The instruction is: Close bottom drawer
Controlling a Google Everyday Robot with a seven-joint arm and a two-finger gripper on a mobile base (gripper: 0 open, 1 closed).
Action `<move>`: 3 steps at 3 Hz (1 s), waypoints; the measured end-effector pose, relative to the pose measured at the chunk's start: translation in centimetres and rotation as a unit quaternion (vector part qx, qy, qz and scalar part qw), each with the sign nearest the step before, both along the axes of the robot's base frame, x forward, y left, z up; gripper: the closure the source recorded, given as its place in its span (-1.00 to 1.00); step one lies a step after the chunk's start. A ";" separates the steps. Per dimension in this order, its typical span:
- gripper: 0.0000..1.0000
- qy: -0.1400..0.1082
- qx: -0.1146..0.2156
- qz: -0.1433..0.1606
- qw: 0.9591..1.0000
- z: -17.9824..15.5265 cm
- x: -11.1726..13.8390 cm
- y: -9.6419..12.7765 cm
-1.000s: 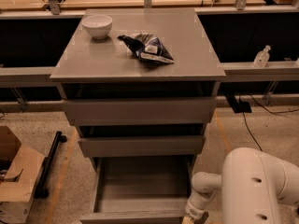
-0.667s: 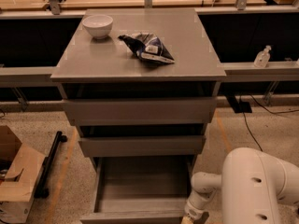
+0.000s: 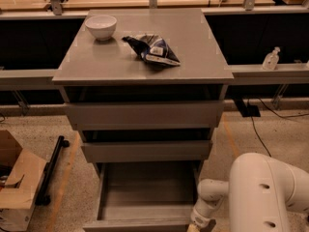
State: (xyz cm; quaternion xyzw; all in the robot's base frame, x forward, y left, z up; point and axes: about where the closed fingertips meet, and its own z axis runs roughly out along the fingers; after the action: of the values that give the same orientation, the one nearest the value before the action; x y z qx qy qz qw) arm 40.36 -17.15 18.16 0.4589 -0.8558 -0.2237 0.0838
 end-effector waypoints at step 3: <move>1.00 -0.047 0.003 0.011 0.999 1.3 2.7 0.0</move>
Offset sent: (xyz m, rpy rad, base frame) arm 0.1664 0.0022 0.0818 0.0354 -0.5496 0.1218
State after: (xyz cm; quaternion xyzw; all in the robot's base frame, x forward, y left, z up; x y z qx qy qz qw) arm 43.08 -17.14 19.46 0.4783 -0.8530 -0.2040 0.0447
